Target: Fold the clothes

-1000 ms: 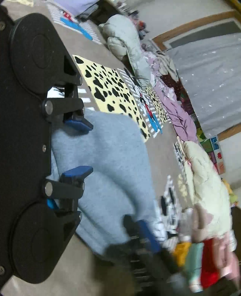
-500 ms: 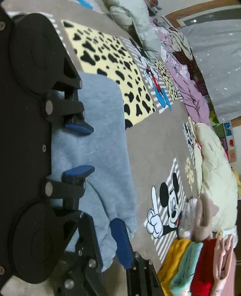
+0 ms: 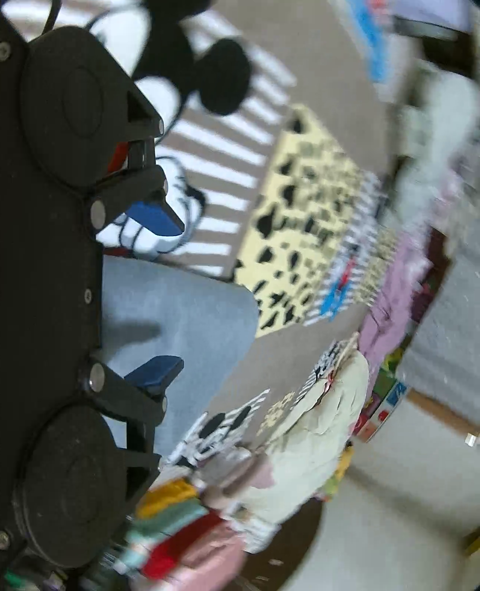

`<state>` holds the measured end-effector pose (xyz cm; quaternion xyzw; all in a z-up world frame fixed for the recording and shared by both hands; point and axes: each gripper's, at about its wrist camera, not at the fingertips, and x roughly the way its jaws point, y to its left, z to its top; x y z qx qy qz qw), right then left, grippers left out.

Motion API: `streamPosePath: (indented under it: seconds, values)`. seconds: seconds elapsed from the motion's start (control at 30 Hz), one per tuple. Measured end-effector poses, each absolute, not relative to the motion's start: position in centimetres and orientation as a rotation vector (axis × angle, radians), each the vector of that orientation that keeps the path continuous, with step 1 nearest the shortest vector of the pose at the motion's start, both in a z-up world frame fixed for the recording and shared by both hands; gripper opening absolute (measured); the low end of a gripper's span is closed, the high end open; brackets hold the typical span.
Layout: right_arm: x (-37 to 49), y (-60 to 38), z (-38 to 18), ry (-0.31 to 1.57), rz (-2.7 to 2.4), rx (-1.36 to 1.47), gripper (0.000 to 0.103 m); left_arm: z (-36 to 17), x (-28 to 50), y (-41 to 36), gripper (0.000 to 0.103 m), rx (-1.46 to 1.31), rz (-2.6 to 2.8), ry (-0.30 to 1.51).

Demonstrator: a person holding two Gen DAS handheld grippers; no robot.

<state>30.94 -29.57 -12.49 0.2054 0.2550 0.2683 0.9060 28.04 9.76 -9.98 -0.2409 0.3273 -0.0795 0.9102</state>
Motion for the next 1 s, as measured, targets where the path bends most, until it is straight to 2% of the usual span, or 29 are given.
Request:
streamPosePath:
  seconds: [0.17, 0.2, 0.23, 0.37, 0.43, 0.5, 0.53, 0.57, 0.63, 0.73, 0.83, 1.0]
  values:
    - [32.2, -29.0, -15.4, 0.688, 0.538, 0.575, 0.08, -14.0, 30.7, 10.5, 0.07, -0.715, -0.229, 0.787]
    - [32.4, -28.6, -16.0, 0.715, 0.547, 0.598, 0.081, -14.2, 30.6, 10.4, 0.067, -0.744, -0.238, 0.777]
    - [32.5, -28.6, -16.4, 0.712, 0.548, 0.613, 0.081, -14.3, 30.4, 10.2, 0.04, -0.772, -0.246, 0.765]
    - [33.2, -28.8, -17.4, 0.691, 0.558, 0.676, 0.078, -13.0, 27.3, 9.3, 0.03, -0.879, -0.188, 0.696]
    - [33.6, -28.9, -17.9, 0.676, 0.584, 0.714, 0.072, -11.5, 24.8, 9.6, 0.028, -0.953, -0.167, 0.649]
    - [33.7, -29.5, -17.6, 0.656, 0.629, 0.746, 0.07, -11.0, 21.9, 10.3, 0.029, -1.011, -0.105, 0.608]
    - [33.8, -29.3, -17.2, 0.659, 0.662, 0.755, 0.07, -11.6, 21.0, 10.6, 0.034, -1.029, -0.077, 0.611]
    - [33.9, -29.2, -16.9, 0.661, 0.695, 0.763, 0.07, -12.6, 20.7, 10.8, 0.046, -0.995, -0.066, 0.643]
    - [33.8, -27.9, -16.2, 0.669, 0.703, 0.718, 0.077, -14.2, 20.0, 11.5, 0.054, -0.994, -0.053, 0.69]
    - [32.9, -27.6, -15.9, 0.689, 0.643, 0.699, 0.082, -14.0, 19.7, 13.1, 0.068, -1.046, -0.098, 0.637]
    - [32.5, -28.2, -16.3, 0.73, 0.636, 0.749, 0.09, -14.2, 21.5, 13.7, 0.068, -1.04, -0.122, 0.649]
    - [33.1, -28.0, -16.8, 0.783, 0.623, 0.732, 0.096, -14.8, 23.3, 12.6, 0.068, -0.967, -0.172, 0.664]
